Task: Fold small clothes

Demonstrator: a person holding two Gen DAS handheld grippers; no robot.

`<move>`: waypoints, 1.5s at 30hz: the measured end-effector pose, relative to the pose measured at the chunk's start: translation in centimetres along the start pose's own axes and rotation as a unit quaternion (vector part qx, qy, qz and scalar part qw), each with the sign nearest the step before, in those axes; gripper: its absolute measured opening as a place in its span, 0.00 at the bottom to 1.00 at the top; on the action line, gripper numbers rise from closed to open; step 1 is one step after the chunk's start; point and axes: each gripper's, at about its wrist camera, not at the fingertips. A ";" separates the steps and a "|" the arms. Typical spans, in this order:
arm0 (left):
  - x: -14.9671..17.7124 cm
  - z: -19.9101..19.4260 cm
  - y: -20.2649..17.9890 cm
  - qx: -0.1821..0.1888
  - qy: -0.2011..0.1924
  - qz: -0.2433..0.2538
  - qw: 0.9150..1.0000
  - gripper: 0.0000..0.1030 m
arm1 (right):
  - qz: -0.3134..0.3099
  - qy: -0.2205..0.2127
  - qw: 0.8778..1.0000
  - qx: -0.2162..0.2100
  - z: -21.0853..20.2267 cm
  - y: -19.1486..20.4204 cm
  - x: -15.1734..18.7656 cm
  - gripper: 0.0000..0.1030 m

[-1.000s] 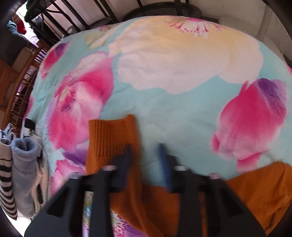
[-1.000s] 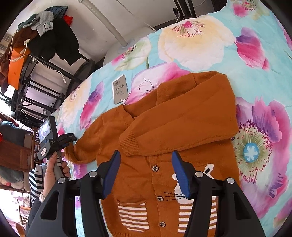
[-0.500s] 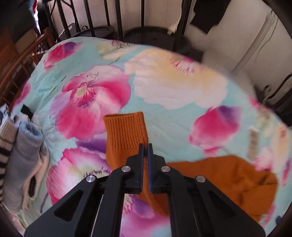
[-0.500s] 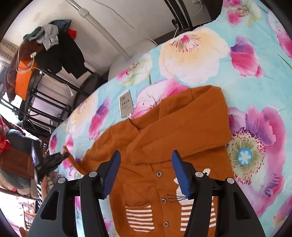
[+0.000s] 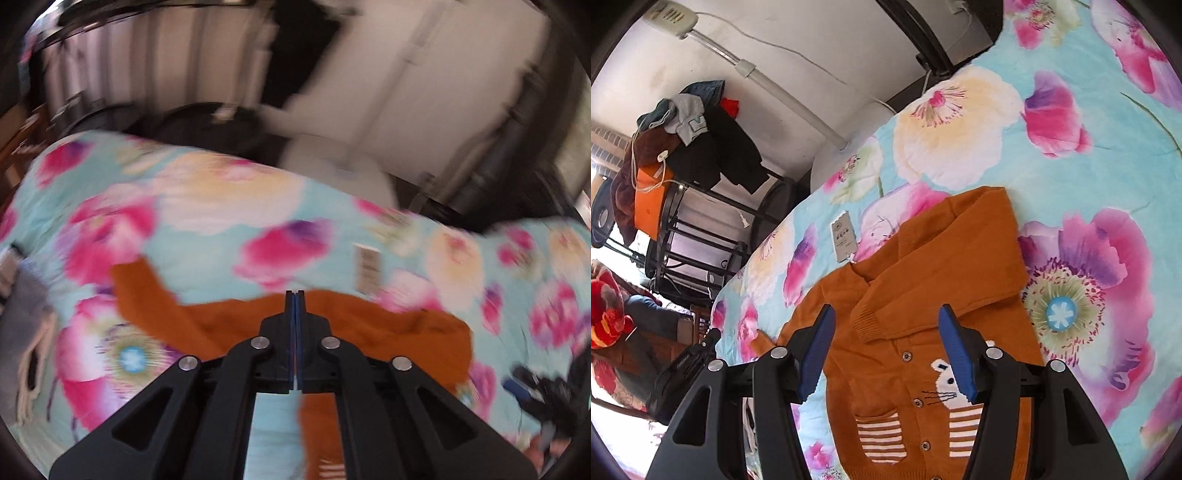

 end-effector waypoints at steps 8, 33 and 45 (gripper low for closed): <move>0.8 4.0 2.6 -0.085 0.053 -0.029 0.995 0.12 | 0.037 0.016 0.999 -0.029 1.3 0.4 0.0 0.57; -2.8 16.6 13.5 -0.330 0.172 -0.077 0.925 0.60 | 0.032 0.047 0.998 0.018 4.5 -0.5 0.7 0.57; -1.2 9.5 15.0 -0.169 0.117 -0.146 0.968 0.04 | -0.007 0.025 0.999 0.024 3.6 1.1 1.0 0.57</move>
Point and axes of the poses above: each gripper's, at about its wrist camera, not at the fingertips, and z roughly the way its jaws point, y to its left, x to its underside
